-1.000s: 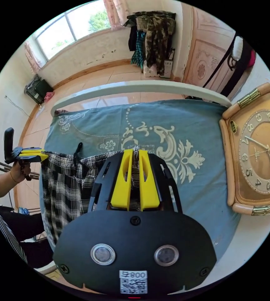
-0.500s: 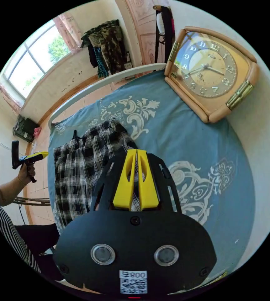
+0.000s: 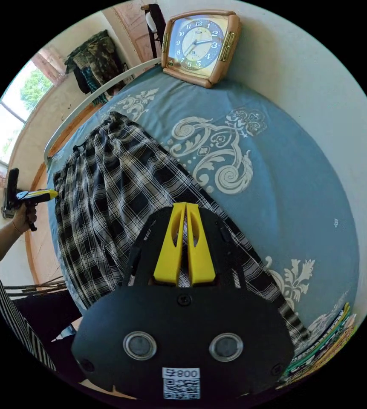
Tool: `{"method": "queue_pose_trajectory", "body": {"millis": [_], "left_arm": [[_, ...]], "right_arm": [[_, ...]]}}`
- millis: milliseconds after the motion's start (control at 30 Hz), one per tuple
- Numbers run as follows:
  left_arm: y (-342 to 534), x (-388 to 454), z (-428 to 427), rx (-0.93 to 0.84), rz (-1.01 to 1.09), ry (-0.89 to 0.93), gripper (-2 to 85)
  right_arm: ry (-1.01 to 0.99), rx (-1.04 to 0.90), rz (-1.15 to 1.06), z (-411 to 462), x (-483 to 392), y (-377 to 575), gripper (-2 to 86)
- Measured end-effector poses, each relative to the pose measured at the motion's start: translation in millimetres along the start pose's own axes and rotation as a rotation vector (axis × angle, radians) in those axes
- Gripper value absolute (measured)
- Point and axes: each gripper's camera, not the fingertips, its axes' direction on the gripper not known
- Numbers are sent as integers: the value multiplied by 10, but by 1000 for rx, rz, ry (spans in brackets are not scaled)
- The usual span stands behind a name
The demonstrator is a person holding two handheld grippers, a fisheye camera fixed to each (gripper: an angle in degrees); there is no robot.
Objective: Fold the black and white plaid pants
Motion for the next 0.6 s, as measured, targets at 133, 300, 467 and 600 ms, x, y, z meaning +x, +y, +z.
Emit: {"method": "queue_pose_trajectory", "body": {"millis": [133, 300, 467, 600], "left_arm": [[-526, 652, 220, -25, 239, 82, 29], [-1200, 1452, 647, -101, 527, 65, 53], [-1754, 2253, 1002, -205, 762, -34, 68], [-1997, 2625, 1179, -282, 827, -100, 80]], "right_arm": [[-14, -32, 136, -311, 328, 494, 3], [-30, -45, 352, -866, 898, 1284, 13], [27, -60, 382, -1259, 1189, 1601, 44], [19, -56, 298, -1445, 1314, 1528, 67]]}}
